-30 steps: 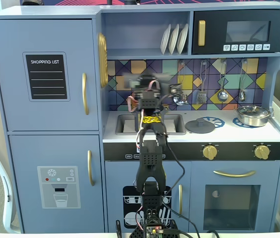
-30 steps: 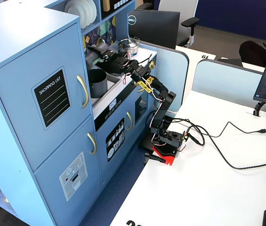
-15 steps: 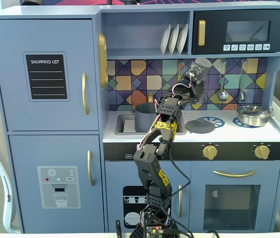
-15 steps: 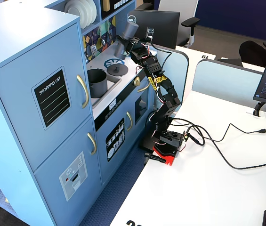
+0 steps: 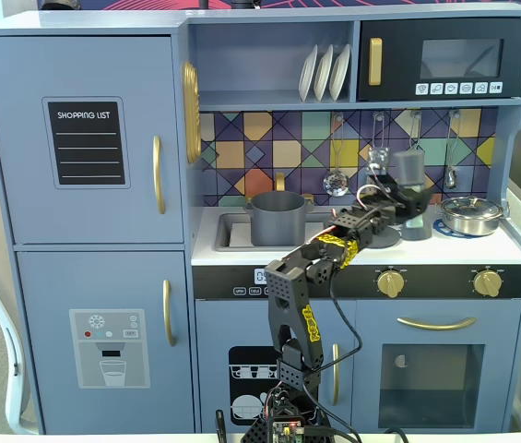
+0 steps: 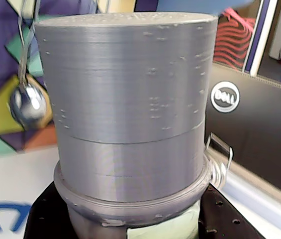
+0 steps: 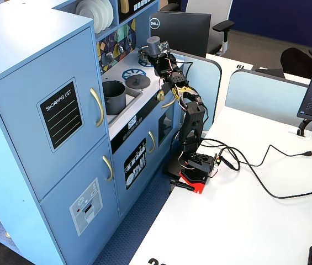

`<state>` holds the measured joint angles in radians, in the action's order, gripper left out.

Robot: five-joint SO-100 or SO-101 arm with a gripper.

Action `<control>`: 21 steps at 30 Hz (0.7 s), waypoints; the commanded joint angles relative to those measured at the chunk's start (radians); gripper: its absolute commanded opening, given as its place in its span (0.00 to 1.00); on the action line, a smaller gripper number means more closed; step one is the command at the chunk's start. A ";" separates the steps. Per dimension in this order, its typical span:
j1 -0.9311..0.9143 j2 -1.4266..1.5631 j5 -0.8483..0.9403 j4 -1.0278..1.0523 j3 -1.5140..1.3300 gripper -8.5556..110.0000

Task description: Put salt in the gray recipient

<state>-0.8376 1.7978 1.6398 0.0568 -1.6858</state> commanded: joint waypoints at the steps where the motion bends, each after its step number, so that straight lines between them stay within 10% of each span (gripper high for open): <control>1: -0.023 -0.021 -0.014 -0.061 0.020 0.07; 21: -0.040 -0.078 -0.187 -0.242 -0.071 0.07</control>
<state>-0.8575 1.7073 1.4711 -0.1626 -1.7656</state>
